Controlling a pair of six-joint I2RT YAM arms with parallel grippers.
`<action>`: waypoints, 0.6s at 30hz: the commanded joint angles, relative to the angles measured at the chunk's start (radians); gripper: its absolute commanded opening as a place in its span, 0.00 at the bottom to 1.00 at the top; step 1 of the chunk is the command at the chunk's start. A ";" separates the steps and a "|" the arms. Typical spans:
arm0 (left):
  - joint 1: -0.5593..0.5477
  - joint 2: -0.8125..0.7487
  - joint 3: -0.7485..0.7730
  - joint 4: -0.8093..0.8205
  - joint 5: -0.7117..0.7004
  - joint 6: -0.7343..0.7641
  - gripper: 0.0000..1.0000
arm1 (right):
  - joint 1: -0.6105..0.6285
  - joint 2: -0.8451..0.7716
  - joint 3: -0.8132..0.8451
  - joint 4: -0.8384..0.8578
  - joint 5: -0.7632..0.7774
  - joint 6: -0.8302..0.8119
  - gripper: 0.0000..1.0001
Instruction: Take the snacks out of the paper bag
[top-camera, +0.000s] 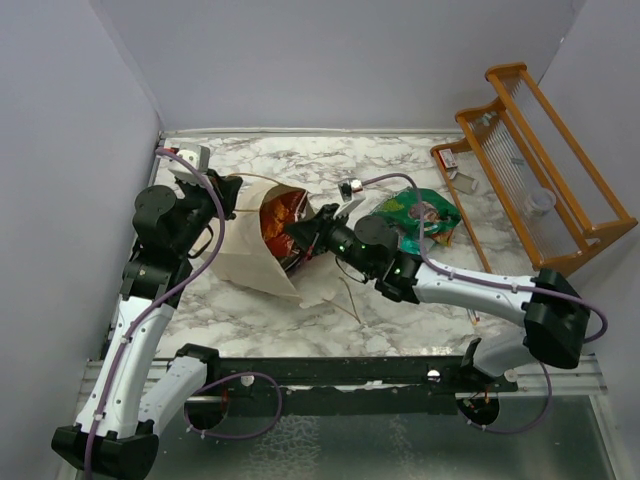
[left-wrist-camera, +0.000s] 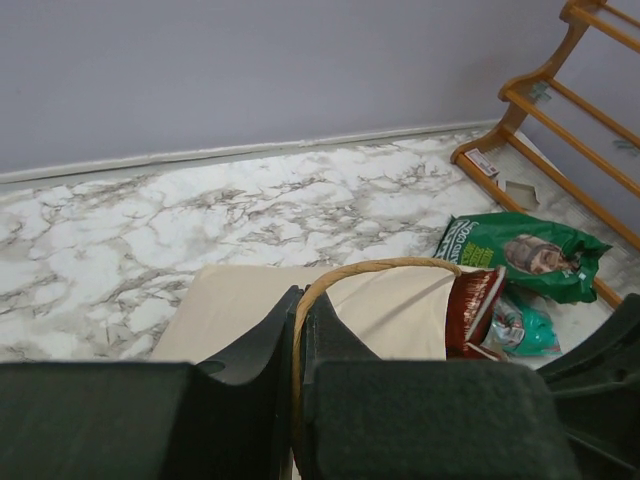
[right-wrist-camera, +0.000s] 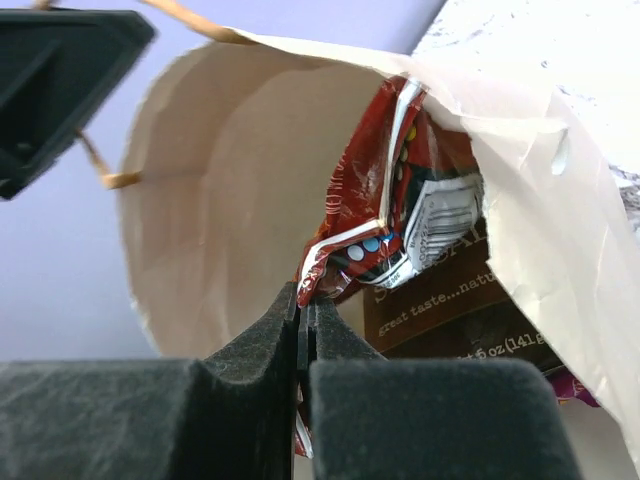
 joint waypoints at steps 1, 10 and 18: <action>0.001 0.001 0.013 0.014 -0.064 0.009 0.00 | 0.003 -0.105 -0.013 0.001 -0.051 -0.079 0.01; 0.001 -0.014 0.002 0.016 -0.116 0.040 0.00 | 0.003 -0.266 0.016 -0.125 -0.047 -0.170 0.01; 0.002 0.006 0.008 0.014 -0.131 0.052 0.00 | 0.004 -0.398 0.047 -0.174 -0.039 -0.233 0.01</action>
